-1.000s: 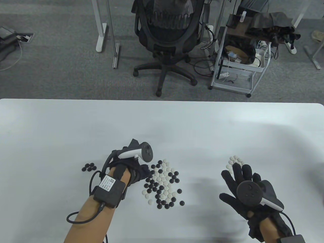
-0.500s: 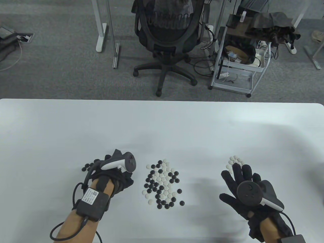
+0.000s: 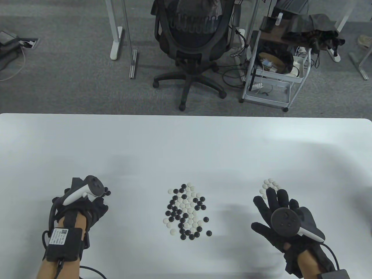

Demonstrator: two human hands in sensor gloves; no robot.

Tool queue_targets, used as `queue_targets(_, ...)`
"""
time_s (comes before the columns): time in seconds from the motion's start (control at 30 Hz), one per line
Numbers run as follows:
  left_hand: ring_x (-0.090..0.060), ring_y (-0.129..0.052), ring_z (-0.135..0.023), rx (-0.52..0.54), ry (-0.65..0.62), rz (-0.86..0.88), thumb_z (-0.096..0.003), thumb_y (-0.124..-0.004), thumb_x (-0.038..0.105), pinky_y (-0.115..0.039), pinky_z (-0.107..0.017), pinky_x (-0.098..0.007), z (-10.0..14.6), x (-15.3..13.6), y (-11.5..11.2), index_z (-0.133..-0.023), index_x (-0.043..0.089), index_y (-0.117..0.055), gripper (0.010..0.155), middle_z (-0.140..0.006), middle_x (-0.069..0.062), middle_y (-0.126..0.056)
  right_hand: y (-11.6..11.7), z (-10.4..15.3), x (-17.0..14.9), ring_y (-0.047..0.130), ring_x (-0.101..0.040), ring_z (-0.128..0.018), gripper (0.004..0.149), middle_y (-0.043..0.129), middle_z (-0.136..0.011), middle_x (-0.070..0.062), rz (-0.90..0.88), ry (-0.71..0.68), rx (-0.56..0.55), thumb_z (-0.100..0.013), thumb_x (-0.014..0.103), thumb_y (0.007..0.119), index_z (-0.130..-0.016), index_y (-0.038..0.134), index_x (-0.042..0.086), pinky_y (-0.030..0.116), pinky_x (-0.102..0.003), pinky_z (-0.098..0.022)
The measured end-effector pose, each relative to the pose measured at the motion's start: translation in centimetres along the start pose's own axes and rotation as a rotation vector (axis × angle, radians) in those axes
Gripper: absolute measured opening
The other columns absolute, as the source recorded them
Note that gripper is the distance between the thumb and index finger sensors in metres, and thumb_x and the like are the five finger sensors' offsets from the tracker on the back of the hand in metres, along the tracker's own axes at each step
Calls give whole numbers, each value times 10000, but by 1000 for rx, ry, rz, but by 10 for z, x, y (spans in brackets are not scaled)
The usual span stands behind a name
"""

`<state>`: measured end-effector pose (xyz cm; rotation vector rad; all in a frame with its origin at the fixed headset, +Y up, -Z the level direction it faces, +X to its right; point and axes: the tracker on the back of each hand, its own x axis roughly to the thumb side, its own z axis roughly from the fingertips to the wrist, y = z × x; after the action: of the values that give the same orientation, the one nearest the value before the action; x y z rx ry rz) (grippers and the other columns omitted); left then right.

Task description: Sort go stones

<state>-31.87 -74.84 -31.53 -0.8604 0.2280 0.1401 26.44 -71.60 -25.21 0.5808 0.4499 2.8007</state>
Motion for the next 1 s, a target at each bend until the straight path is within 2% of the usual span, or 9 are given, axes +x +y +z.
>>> queue_targets(0.23, -569, 209, -902, 17, 28, -2, -558, -428, 446, 62, -540, -826, -2, 8, 11, -1177, 292, -356, 642, -1088, -265, 192, -1, 1, -1, -94, -585, -880, 792, -50, -1072, -314, -6, 0, -11, -547, 537, 495, -1136, 180, 112, 72, -811, -546)
queue_targets(0.33, -570, 207, -903, 60, -33, -27, -559, -429, 448, 60, -541, -827, 10, 28, 21, -1182, 285, -369, 647, -1094, -266, 186, -1, 1, -1, -95, -585, -880, 792, -50, -1073, -312, -8, -2, -13, -547, 538, 496, -1136, 179, 114, 70, -811, -547)
queue_targets(0.47, -584, 165, -915, 43, -151, -105, -563, -436, 457, 23, -547, -833, 27, 71, 27, -1180, 243, -528, 659, -1138, -278, 111, -1, 1, -1, -94, -584, -880, 791, -50, -1072, -314, -5, -1, -8, -547, 538, 495, -1135, 180, 113, 71, -811, -545)
queue_targets(0.57, -598, 113, -931, 22, -258, -198, -565, -440, 460, -9, -551, -836, 37, 109, 22, -1162, 234, -609, 660, -1165, -288, 44, -1, 1, -1, -95, -584, -880, 791, -50, -1072, -314, -6, -2, -13, -547, 537, 496, -1136, 179, 113, 70, -810, -546)
queue_targets(0.73, -606, 73, -939, -6, -346, -323, -563, -447, 462, -47, -557, -840, 44, 156, 7, -1144, 234, -659, 659, -1173, -294, -3, -2, 2, -1, -98, -584, -878, 793, -51, -1071, -314, -5, -1, -12, -548, 537, 496, -1137, 178, 112, 67, -808, -544)
queue_targets(1.0, -606, 81, -928, -56, -476, -429, -564, -446, 458, -50, -553, -840, 44, 201, -21, -1158, 268, -573, 636, -1152, -300, 26, -2, 2, -1, -101, -583, -875, 792, -52, -1071, -314, -1, 2, -10, -548, 537, 496, -1136, 176, 113, 59, -803, -541)
